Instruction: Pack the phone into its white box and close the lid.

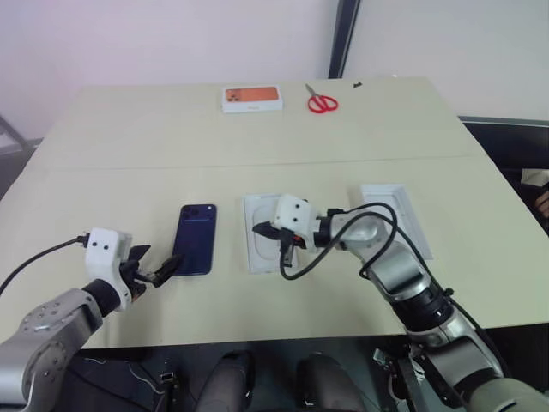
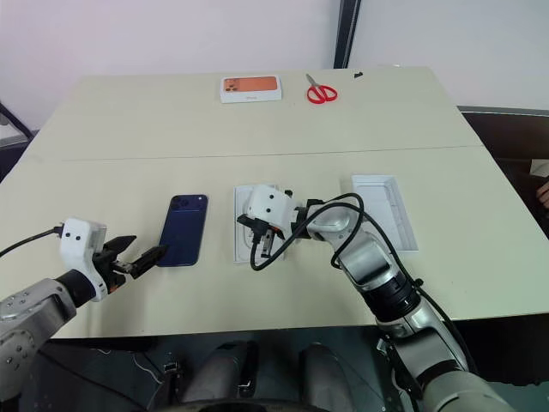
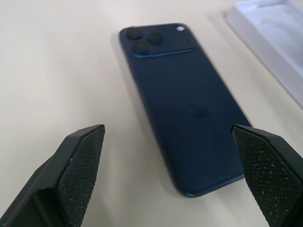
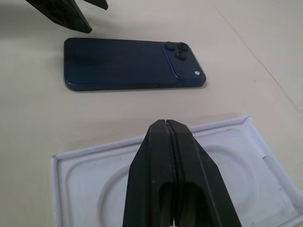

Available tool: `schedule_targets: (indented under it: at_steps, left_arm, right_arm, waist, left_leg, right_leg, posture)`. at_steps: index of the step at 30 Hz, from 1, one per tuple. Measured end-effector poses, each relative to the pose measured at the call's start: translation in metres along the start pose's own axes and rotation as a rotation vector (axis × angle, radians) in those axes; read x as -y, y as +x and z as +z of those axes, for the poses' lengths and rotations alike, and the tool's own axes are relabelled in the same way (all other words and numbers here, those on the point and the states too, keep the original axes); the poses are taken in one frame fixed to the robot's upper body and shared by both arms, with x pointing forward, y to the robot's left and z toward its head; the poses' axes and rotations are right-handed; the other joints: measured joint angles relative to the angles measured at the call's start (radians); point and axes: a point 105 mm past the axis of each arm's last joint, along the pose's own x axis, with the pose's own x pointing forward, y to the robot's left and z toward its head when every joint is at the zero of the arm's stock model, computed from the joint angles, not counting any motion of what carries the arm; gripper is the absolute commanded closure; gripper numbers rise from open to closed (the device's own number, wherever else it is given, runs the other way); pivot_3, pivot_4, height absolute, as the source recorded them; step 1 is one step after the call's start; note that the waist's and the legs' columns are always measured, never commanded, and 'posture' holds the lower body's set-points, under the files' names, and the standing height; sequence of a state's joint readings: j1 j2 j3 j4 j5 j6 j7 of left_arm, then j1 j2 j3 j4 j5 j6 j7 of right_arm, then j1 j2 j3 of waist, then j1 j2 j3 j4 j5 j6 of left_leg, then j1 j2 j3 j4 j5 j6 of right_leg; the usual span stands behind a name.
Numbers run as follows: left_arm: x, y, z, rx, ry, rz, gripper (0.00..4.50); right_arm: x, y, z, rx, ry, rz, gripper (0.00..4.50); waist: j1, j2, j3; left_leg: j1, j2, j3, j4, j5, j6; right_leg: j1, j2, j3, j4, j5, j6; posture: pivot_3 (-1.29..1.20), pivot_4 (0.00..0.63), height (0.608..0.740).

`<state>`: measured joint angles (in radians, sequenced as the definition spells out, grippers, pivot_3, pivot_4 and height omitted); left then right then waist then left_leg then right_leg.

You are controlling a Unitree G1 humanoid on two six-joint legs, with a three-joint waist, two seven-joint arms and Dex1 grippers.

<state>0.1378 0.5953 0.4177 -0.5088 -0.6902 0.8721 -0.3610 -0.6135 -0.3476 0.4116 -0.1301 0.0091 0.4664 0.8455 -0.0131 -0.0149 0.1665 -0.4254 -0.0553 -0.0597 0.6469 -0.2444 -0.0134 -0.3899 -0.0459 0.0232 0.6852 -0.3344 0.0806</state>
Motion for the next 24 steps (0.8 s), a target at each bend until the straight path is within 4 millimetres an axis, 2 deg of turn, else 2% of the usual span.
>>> schedule_targets:
  at_steps: [4, 8, 11, 16, 24]
  left_arm:
    - [-0.013, 0.008, 0.01, -0.013, -0.06, 0.068, 0.02]
    - [-0.021, 0.02, 0.016, -0.115, -0.181, 0.084, 0.02]
    - [-0.01, 0.028, 0.019, -0.202, -0.233, 0.02, 0.02]
    - [-0.001, 0.032, 0.021, -0.312, -0.264, -0.026, 0.02]
    - [0.004, 0.035, 0.02, -0.324, -0.272, -0.05, 0.02]
  right_arm:
    - [0.001, 0.016, 0.005, -0.016, -0.012, -0.03, 4.5]
    - [-0.002, 0.036, 0.011, -0.056, -0.035, -0.023, 4.5]
    - [-0.012, 0.054, 0.018, -0.081, -0.094, 0.015, 4.5]
    - [-0.019, 0.073, 0.004, -0.191, -0.13, 0.048, 4.5]
    - [-0.014, 0.084, -0.007, -0.295, -0.171, 0.039, 4.5]
  waist:
    - [0.0, -0.001, 0.0]
    - [-0.001, -0.001, 0.0]
    - [-0.007, -0.001, 0.0]
    - [-0.007, -0.001, -0.001]
    - [-0.003, -0.001, -0.001]
  left_leg:
    - [0.0, 0.0, 0.0, 0.001, 0.001, -0.001]
    - [0.0, 0.0, -0.001, 0.001, 0.001, -0.002]
    - [0.0, 0.0, 0.0, 0.001, 0.004, -0.006]
    - [0.0, -0.001, -0.001, 0.001, 0.005, -0.008]
    - [0.0, -0.001, -0.001, 0.001, 0.005, -0.009]
  right_leg:
    - [0.0, 0.0, 0.0, 0.0, 0.0, 0.0]
    - [-0.002, 0.001, -0.001, 0.003, 0.0, 0.0]
    - [-0.002, 0.001, 0.0, 0.003, 0.0, 0.0]
    - [-0.003, 0.001, 0.0, 0.003, 0.0, 0.0]
    - [-0.005, 0.0, 0.0, 0.003, 0.0, 0.0]
  posture:
    - [0.0, 0.15, 0.74]
    - [0.0, 0.15, 0.74]
    - [0.0, 0.15, 0.74]
    - [0.0, 0.15, 0.74]
    - [0.0, 0.15, 0.74]
